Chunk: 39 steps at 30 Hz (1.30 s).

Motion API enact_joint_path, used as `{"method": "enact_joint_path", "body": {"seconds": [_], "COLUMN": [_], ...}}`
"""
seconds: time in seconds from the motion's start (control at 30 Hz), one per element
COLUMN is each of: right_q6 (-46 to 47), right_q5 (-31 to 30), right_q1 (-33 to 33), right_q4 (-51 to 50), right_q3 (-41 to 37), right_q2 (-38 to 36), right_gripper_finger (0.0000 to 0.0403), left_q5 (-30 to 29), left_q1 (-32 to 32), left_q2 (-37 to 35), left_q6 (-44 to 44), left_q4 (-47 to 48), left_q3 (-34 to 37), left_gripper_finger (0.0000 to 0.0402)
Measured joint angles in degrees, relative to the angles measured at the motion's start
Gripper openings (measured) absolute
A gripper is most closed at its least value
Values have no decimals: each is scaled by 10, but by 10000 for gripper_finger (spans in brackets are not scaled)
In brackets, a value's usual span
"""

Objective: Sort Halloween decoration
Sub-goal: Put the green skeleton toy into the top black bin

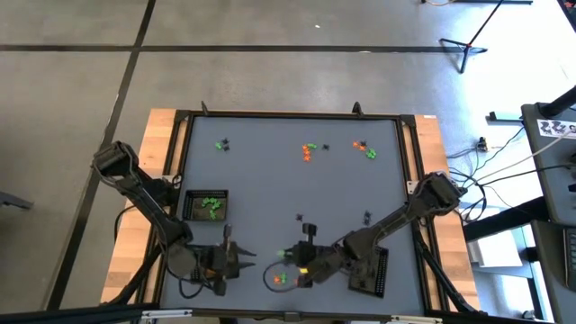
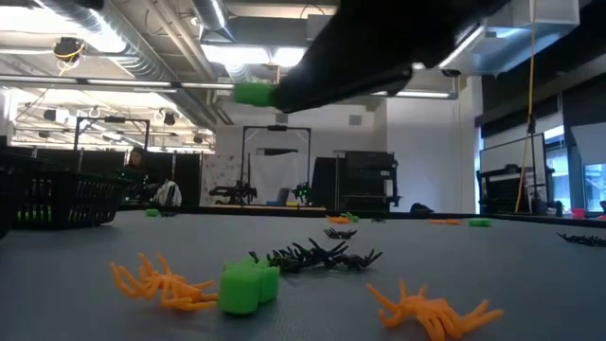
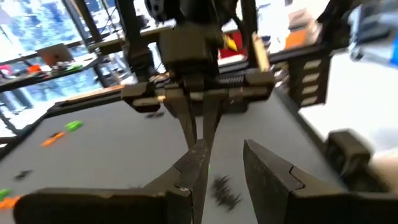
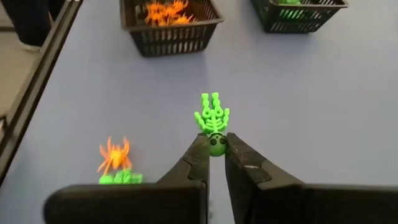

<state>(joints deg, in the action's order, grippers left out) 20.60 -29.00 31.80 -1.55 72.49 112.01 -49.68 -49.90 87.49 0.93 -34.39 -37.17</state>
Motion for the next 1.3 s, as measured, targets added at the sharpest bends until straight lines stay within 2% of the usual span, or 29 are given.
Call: {"method": "enact_joint_path", "body": {"seconds": [0.37,0.5,0.63,1.07,1.3], "right_q6": [-31,-44,-45,-30,-22], "right_q5": [139,157,203,213,247], "right_q1": [-62,-68,-73,-78,-97], "right_q4": [100,121,139,158,180], "right_q3": [0,0,0,0,0], "right_q2": [-1,-1,-1,-1,-1], "right_gripper_finger": [25,25,25,26,26], "left_q5": [-4,-4,-6,-2,4], "left_q1": [20,23,24,29,31], "left_q2": [24,24,24,25,25], "left_q6": [-32,-32,-34,-57,-77], "left_q4": [58,76,85,82,73], "left_q3": [0,0,0,0,-9], "left_gripper_finger": [94,94,94,94,94]}}
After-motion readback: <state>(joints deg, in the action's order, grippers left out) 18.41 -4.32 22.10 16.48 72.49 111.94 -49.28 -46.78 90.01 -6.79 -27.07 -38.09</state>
